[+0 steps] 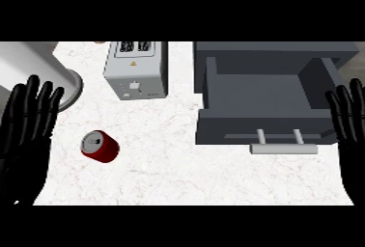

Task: Pick up the can, place it into the drawer and close the drawer

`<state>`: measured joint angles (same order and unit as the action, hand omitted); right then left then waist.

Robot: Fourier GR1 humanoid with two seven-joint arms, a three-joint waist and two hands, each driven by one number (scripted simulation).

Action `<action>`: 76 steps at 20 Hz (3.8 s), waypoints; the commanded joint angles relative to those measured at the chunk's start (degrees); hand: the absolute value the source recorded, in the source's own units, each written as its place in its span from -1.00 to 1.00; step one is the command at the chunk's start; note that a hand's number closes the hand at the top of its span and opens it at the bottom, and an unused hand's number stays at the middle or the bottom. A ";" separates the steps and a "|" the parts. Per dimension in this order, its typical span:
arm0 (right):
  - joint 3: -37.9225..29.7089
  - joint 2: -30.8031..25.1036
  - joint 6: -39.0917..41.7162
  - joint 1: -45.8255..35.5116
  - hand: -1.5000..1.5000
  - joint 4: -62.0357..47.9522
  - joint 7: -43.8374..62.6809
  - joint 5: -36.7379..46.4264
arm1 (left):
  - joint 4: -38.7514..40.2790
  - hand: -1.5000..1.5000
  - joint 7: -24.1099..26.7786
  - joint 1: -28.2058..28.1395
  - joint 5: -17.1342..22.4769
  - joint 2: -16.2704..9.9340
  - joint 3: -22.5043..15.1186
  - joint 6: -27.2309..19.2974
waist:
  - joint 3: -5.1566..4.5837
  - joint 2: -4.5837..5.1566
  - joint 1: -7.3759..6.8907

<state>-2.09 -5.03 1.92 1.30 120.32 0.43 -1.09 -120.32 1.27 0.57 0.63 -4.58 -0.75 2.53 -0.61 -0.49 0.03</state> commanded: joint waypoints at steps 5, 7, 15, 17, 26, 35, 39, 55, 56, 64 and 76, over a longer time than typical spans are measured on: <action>2.22 1.22 -0.03 -1.35 -1.00 -0.51 0.65 0.34 | 3.81 -1.00 3.33 -0.46 23.94 -10.63 3.40 23.60 | 0.34 0.69 -0.61; -0.93 2.92 -5.09 4.09 -1.00 -3.57 6.71 2.36 | 7.58 -1.00 -5.64 -5.05 18.95 -15.78 2.05 24.04 | 0.49 1.31 0.47; -6.99 -0.73 -3.58 8.49 -1.00 3.10 12.07 -1.53 | 16.89 -1.00 -8.58 -3.13 39.69 -30.64 16.39 38.70 | 0.61 0.39 0.39; -11.48 -1.88 -1.00 8.33 -1.00 -1.06 8.20 -6.55 | 19.19 -1.00 -7.98 -3.74 41.04 -30.87 17.83 41.10 | 0.63 0.45 0.16; -13.26 0.77 5.40 18.10 -1.00 -0.41 0.53 -8.31 | 22.41 -1.00 -10.56 -7.07 47.37 -33.02 24.57 48.24 | 0.63 0.42 0.07; -17.38 -1.01 9.00 18.91 -1.00 2.39 3.77 -12.83 | 24.63 -1.00 -24.14 -3.07 64.21 -37.88 19.76 38.14 | 0.64 0.45 0.26; -21.02 -1.90 12.33 20.88 -1.00 2.55 3.19 -15.59 | 22.07 -1.00 -26.83 -4.68 65.11 -35.72 20.19 36.17 | 0.62 0.40 0.06; -28.91 -1.39 18.57 22.90 -1.00 4.92 6.68 -22.81 | 30.43 -1.00 -26.22 4.32 48.23 -23.46 13.05 35.66 | 0.59 0.46 0.35; -27.21 0.39 18.61 22.06 -1.00 2.52 4.07 -18.48 | 30.35 -1.00 -24.76 5.15 44.20 -20.70 11.45 33.95 | 0.60 0.48 0.32; -32.42 0.73 24.20 23.87 -1.00 0.18 2.25 -21.69 | 37.51 -1.00 -15.05 4.34 31.39 -16.21 12.01 38.13 | 0.59 0.48 0.40; -34.64 0.35 24.18 22.11 -1.00 5.13 10.12 -25.61 | 56.26 -1.00 3.85 9.03 14.67 -15.33 14.39 39.71 | 0.57 0.51 0.40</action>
<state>-36.36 -4.53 26.10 23.90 123.61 7.46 -25.61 -68.84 -0.34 8.73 19.54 -19.66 13.01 41.43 -0.03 0.05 0.53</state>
